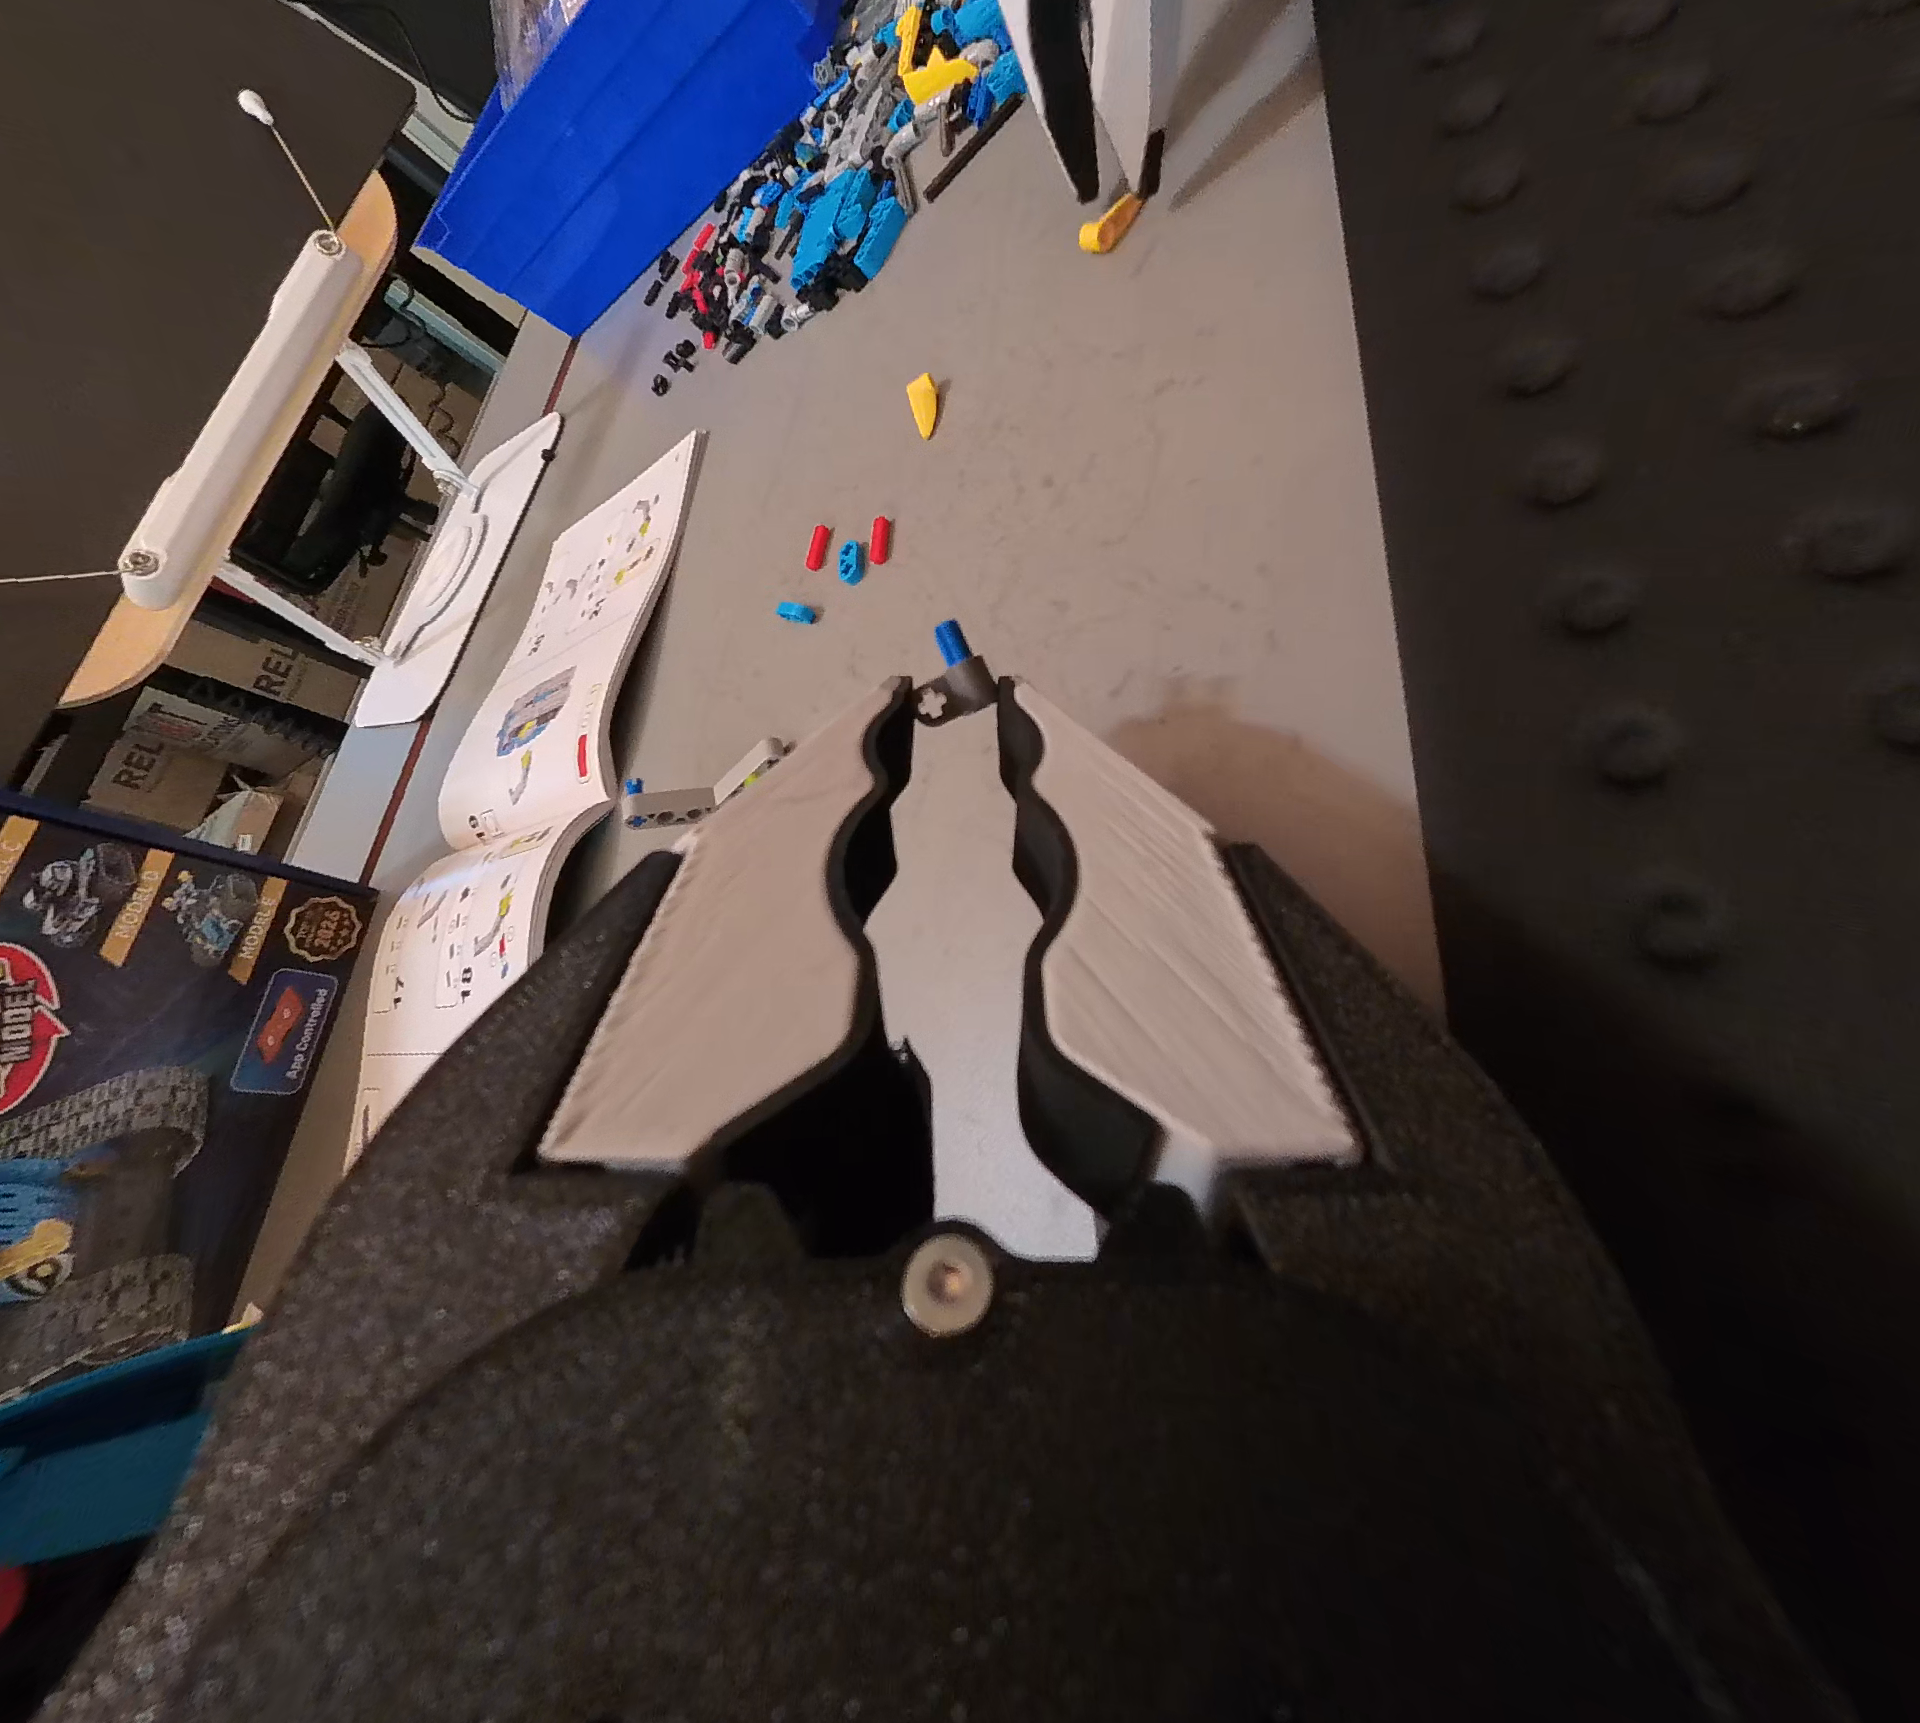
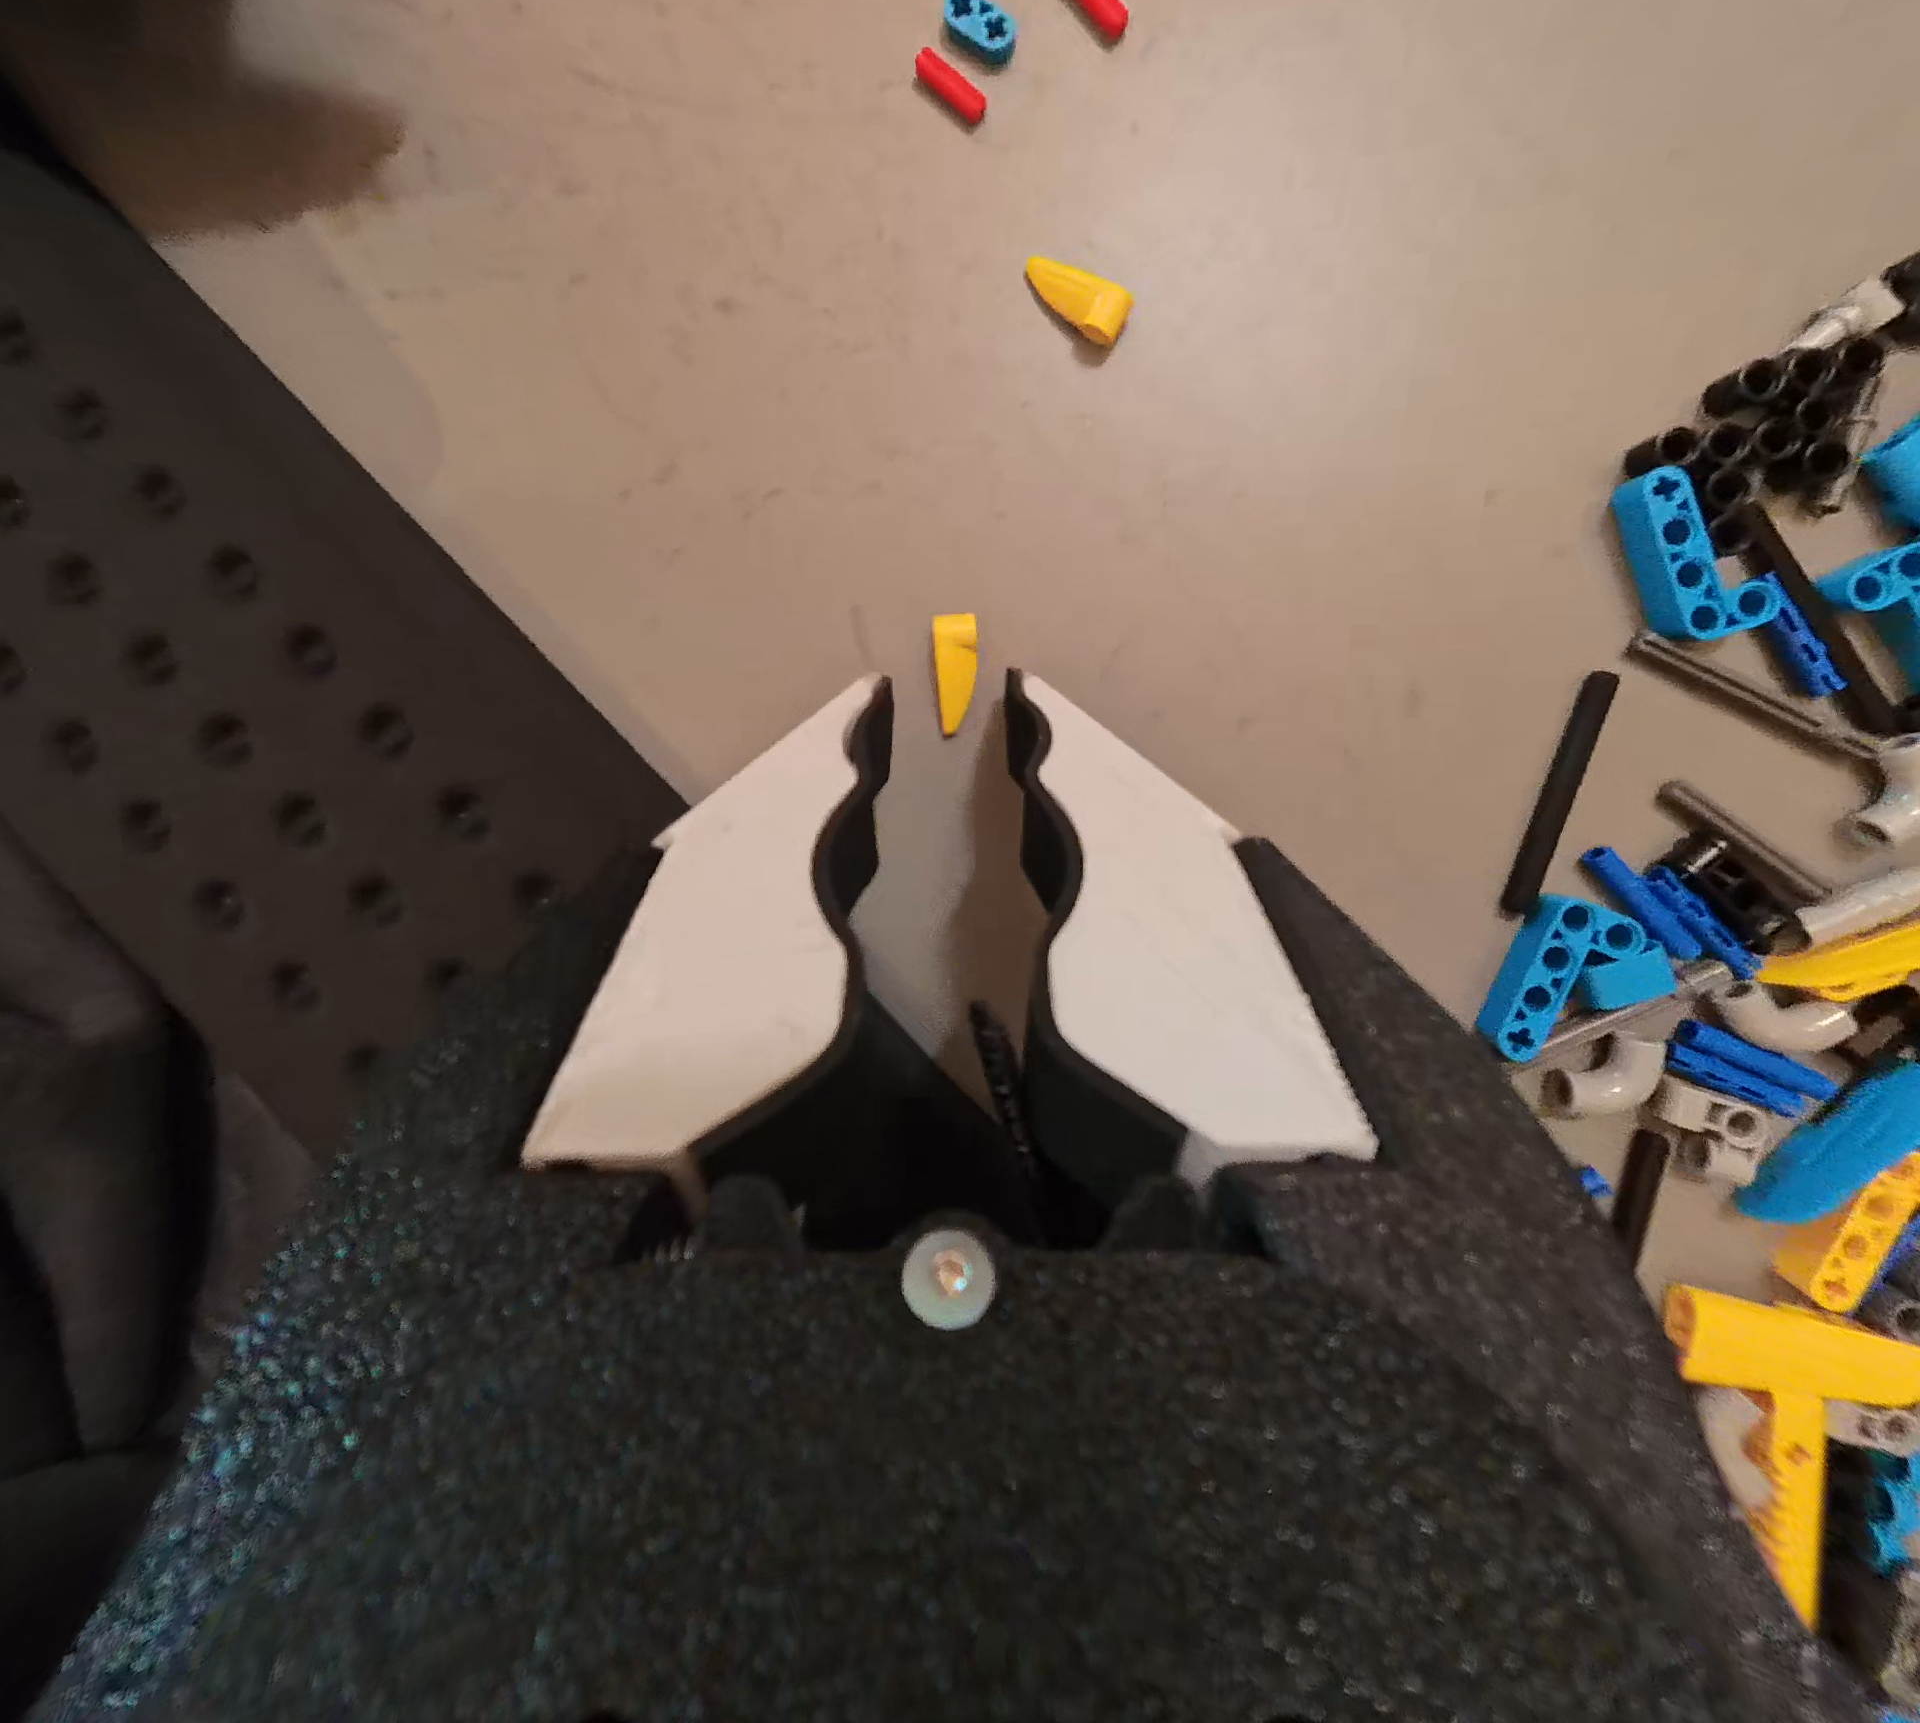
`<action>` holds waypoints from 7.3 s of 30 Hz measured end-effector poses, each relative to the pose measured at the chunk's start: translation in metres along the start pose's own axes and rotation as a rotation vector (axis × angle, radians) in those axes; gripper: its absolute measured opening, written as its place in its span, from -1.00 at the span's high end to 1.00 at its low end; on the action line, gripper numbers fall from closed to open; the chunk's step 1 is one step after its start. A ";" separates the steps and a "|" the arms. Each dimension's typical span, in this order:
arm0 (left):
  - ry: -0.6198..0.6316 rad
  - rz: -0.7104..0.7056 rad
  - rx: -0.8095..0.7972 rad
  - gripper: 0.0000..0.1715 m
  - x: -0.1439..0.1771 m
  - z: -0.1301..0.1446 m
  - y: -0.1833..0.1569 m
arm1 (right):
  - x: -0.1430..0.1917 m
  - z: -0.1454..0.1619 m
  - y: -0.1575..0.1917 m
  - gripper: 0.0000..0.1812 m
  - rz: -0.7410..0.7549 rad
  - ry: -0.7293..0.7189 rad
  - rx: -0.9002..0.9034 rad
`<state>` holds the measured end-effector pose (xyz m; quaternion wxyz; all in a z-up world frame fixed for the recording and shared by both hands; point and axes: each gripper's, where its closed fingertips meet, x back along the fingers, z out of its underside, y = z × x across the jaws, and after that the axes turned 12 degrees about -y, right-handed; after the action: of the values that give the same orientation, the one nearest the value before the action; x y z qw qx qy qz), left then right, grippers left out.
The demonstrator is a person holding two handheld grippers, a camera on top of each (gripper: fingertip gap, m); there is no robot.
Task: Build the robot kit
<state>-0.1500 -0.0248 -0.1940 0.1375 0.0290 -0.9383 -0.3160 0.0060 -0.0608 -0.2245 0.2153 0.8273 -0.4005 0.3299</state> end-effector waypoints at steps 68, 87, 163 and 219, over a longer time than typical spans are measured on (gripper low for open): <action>0.079 0.006 0.020 0.83 -0.004 0.015 0.001 | -0.052 -0.063 0.079 0.77 -0.067 -0.181 0.249; 0.084 0.023 -0.006 0.82 -0.004 0.015 -0.003 | -0.071 -0.064 0.064 0.77 -0.100 -0.046 -0.105; 0.057 0.030 -0.008 0.82 -0.004 0.011 -0.004 | -0.050 -0.038 0.058 0.72 -0.148 -0.065 0.311; 0.057 0.026 -0.019 0.82 -0.004 0.012 -0.004 | -0.043 -0.037 0.084 0.79 -0.161 -0.016 0.497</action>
<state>-0.1492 -0.0208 -0.2067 0.1686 0.0245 -0.9313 -0.3220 -0.0957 -0.0643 -0.2220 0.0279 0.8866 -0.2417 0.3933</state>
